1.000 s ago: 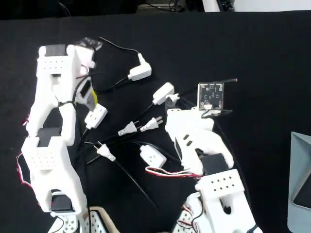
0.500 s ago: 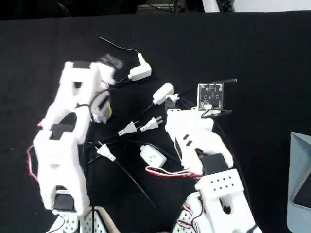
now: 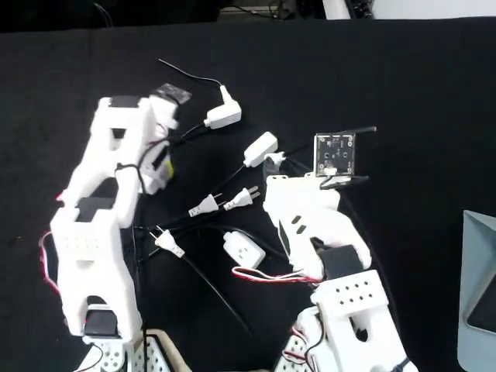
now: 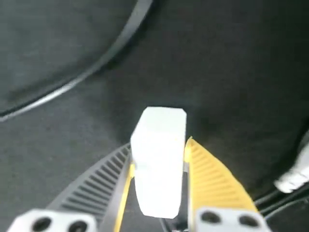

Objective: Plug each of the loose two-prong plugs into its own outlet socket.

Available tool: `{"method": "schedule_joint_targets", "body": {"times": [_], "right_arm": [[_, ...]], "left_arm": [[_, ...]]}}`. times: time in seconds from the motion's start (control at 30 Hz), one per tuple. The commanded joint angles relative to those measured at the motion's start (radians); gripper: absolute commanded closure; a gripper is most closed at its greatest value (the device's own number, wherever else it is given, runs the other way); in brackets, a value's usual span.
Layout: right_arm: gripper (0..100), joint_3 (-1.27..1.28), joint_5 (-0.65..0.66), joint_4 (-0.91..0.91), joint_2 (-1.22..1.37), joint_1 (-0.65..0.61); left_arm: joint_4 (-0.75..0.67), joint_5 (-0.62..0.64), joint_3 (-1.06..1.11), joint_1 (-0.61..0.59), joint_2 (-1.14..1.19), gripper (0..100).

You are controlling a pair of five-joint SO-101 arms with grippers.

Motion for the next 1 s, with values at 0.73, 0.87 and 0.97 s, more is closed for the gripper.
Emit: {"method": "schedule_joint_targets", "body": {"times": [0.73, 0.87, 0.97], "right_arm": [[98.6, -0.01, -0.003, -0.015, -0.012, 0.008], [98.6, -0.01, -0.003, -0.015, -0.012, 0.006], [98.6, -0.01, -0.003, -0.015, -0.012, 0.006]], "left_arm": [[0.153, 0.006, -0.309, -0.168, 0.068, 76], [0.081, 0.003, -0.312, -0.24, 0.117, 76], [0.095, 0.002, -0.337, -0.266, 0.114, 76]]}}
